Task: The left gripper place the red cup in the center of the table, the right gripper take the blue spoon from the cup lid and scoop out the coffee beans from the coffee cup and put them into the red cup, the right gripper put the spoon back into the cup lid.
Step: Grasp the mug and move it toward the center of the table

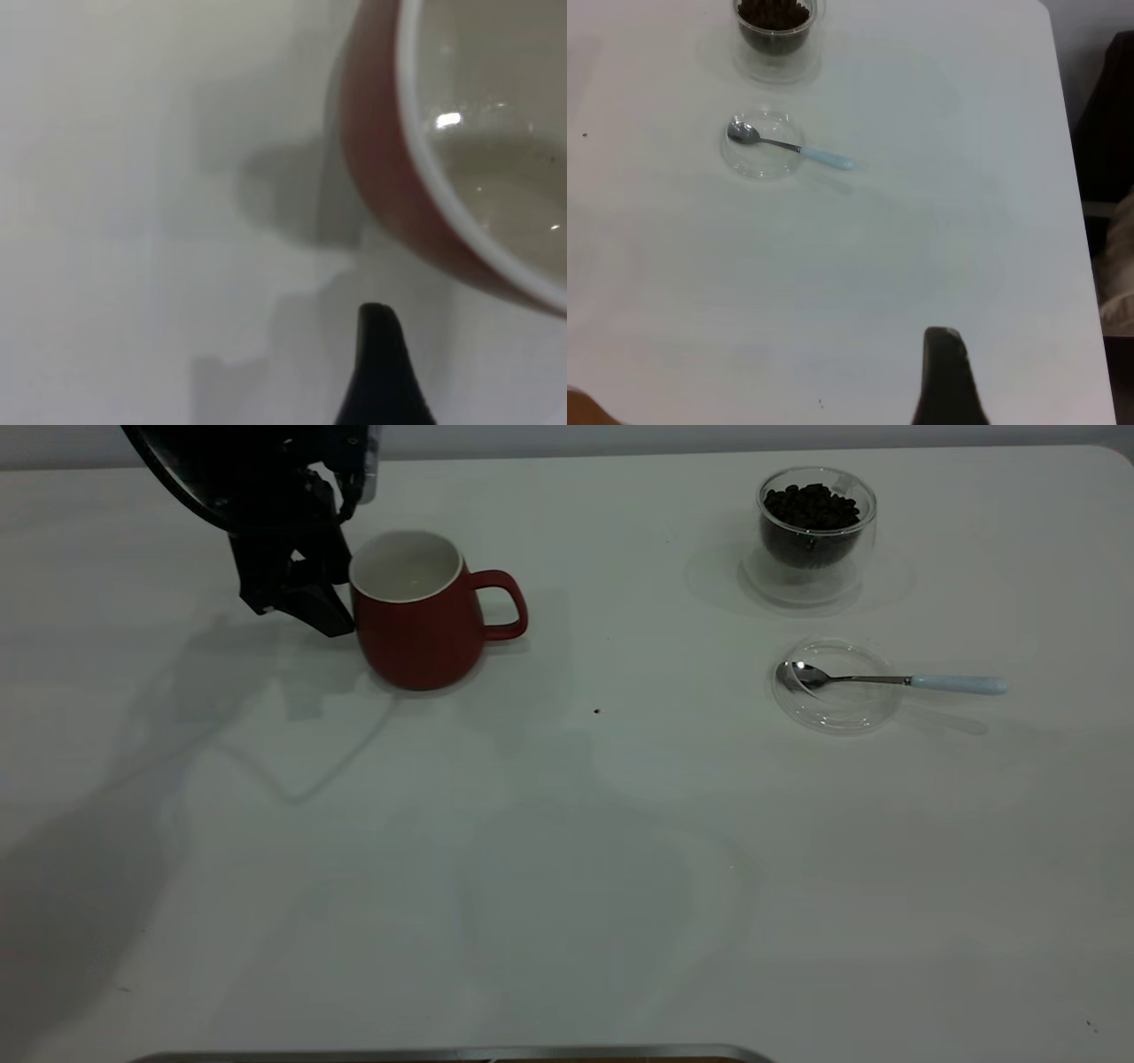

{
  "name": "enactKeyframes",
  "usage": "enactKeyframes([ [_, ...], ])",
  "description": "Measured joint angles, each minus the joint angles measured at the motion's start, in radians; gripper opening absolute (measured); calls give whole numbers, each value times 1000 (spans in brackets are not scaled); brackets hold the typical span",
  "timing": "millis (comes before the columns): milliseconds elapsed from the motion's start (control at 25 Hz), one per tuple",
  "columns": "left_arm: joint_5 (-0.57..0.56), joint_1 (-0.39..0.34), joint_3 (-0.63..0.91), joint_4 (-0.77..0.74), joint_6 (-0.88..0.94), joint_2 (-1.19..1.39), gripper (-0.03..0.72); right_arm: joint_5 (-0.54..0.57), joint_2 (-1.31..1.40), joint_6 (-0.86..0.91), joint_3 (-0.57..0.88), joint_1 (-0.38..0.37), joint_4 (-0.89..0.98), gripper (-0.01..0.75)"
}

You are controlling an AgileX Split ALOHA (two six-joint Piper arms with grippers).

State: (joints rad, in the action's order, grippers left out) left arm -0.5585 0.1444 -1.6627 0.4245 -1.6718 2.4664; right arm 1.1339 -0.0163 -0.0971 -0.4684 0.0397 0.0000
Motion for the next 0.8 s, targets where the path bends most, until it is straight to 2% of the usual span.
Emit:
enactKeyframes([
  [280, 0, 17, 0, 41, -96, 0, 587, 0, 0, 0, 0, 0, 0, 547],
  [600, -33, 18, 0, 253, -339, 0, 586, 0, 0, 0, 0, 0, 0, 547],
  [800, -66, 18, 0, 331, -395, 1, 562, 0, 0, 0, 0, 0, 0, 547],
])
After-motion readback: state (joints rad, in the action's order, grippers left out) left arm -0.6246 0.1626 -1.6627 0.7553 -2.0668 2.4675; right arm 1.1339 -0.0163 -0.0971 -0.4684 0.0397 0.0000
